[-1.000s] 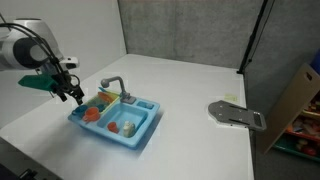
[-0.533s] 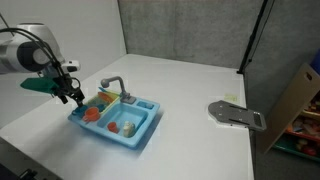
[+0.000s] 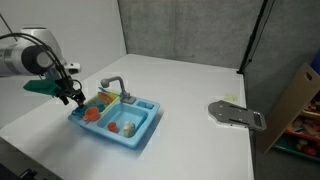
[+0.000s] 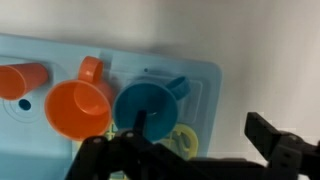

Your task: Pick up the blue mug and drop it in the sink

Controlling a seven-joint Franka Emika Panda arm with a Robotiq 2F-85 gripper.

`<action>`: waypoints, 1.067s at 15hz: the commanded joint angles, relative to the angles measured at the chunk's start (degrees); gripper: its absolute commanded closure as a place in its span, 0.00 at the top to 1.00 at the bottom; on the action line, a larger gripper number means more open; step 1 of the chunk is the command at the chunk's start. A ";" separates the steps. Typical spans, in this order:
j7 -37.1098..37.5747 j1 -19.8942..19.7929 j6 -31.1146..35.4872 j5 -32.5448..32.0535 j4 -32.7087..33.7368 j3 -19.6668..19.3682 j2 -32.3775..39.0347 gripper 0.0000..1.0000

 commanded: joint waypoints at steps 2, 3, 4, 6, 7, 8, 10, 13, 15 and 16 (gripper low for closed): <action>1.63 1.08 0.61 -0.63 1.89 -0.84 1.94 1.00; 1.49 1.09 0.61 -0.56 2.10 -0.81 2.20 1.00; 1.48 1.14 0.59 -0.55 2.29 -0.84 2.44 1.00; 1.36 1.19 0.50 -0.48 2.65 -0.87 2.87 0.97; 1.34 1.21 0.46 -0.47 2.79 -0.89 3.01 0.92; 1.33 1.24 0.42 -0.47 2.94 -0.91 3.18 0.83; 1.28 1.26 0.36 -0.44 3.23 -0.95 3.49 0.64; 1.04 1.05 0.31 -0.20 3.61 -0.91 3.76 0.35; 0.80 0.81 0.15 -0.02 3.55 -0.85 3.47 0.19; 0.70 0.69 0.20 0.06 3.38 -0.83 3.17 0.13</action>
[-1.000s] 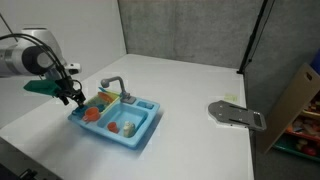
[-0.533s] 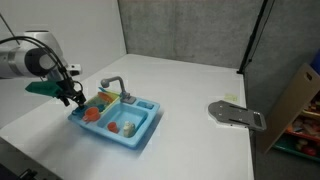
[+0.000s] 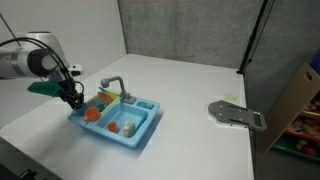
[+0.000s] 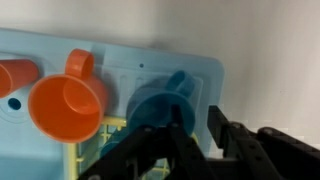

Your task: Pick up the blue mug and drop it in the sink

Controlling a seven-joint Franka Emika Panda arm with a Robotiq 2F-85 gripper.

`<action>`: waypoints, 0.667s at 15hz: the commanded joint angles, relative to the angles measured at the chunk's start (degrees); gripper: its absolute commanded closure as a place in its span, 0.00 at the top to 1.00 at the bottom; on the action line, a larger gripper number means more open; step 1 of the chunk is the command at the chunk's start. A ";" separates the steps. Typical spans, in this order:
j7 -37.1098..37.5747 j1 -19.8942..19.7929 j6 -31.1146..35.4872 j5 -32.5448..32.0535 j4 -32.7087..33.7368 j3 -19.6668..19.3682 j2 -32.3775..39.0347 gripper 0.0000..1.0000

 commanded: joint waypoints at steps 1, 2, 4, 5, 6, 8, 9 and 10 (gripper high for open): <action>0.49 0.03 0.03 0.22 0.75 -0.38 -0.12 0.04; 0.37 -0.09 -0.02 0.27 0.67 -0.36 -0.31 0.02; 0.02 -0.56 -0.36 0.57 0.43 -0.18 -1.26 0.03; 0.14 -0.66 -0.52 0.57 0.17 -0.23 -1.87 0.03; -0.04 -0.90 -0.67 0.73 -0.07 -0.13 -2.49 0.01; -0.23 -1.19 -1.08 0.87 -0.45 -0.03 -3.71 0.02; -0.16 -1.26 -1.23 0.82 -0.56 -0.10 -4.19 0.03; -0.10 -1.32 -1.49 0.76 -0.57 -0.15 -4.54 0.02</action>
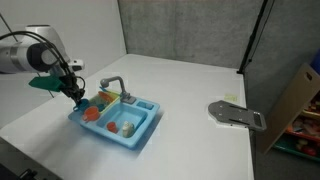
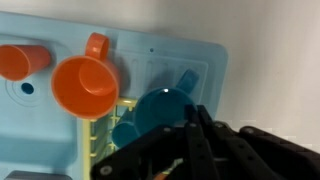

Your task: Pick up the blue mug and drop it in the sink

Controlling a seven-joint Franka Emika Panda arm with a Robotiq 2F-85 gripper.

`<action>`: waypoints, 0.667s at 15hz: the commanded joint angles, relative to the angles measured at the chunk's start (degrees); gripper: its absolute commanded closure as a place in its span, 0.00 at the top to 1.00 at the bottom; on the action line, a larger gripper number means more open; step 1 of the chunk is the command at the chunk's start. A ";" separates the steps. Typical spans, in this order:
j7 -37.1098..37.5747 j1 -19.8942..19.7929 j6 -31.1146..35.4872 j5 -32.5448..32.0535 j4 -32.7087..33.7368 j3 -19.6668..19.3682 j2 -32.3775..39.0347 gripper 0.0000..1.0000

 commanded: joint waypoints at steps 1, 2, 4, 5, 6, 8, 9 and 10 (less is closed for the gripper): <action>-0.02 -0.66 -1.96 0.53 -0.71 0.07 -2.87 0.02; 0.14 -0.66 -2.21 0.37 -0.70 -0.04 -3.20 0.02; 0.49 -0.65 -3.12 0.04 -0.69 -0.23 -4.09 0.02; 0.42 -0.75 -3.81 0.05 -0.71 -0.18 -4.61 0.02; 0.59 -0.74 -4.22 -0.15 -0.81 -0.31 -5.15 0.02; 0.56 -0.94 -5.45 -0.26 -1.00 -0.26 -6.32 0.02; 0.50 -1.07 -6.17 -0.34 -1.03 -0.22 -6.85 0.02; 0.48 -1.26 -6.86 -0.36 -1.08 -0.19 -7.38 0.02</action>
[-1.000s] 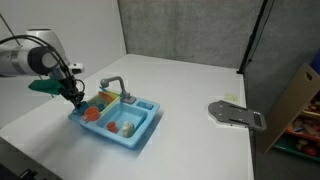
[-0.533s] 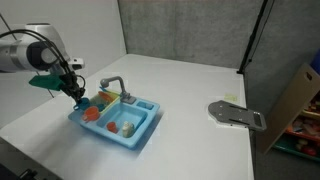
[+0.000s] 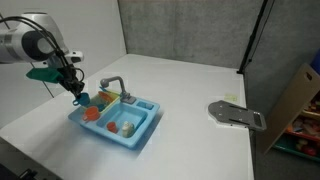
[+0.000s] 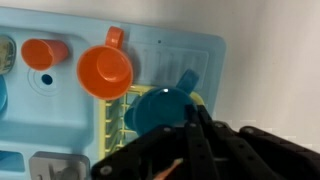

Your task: Pick up the blue mug and drop it in the sink

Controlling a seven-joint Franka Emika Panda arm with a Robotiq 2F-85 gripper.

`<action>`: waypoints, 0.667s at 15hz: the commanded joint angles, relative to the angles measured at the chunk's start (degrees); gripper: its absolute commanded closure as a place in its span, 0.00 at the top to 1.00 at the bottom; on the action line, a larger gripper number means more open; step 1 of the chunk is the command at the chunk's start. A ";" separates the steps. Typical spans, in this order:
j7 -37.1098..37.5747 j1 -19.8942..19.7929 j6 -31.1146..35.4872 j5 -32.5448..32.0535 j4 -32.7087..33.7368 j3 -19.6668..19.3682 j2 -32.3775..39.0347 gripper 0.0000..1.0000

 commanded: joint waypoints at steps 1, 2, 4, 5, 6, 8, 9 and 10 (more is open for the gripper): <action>0.54 -0.84 -3.65 -0.46 -1.08 0.09 -3.56 0.02; 0.70 -0.99 -4.43 -0.58 -1.13 0.06 -4.04 0.02; 0.91 -1.42 -5.64 -0.83 -1.45 -0.04 -5.18 0.02; 0.85 -1.77 -6.17 -0.78 -1.59 -0.07 -5.72 0.03; 0.72 -2.20 -6.70 -0.66 -1.70 -0.09 -6.24 0.02; 0.95 -2.91 -7.53 -0.68 -1.76 -0.23 -6.88 0.03; 0.83 -3.38 -7.91 -0.55 -1.79 -0.21 -7.14 0.03; 0.70 -3.88 -8.10 -0.39 -1.84 -0.25 -7.32 0.03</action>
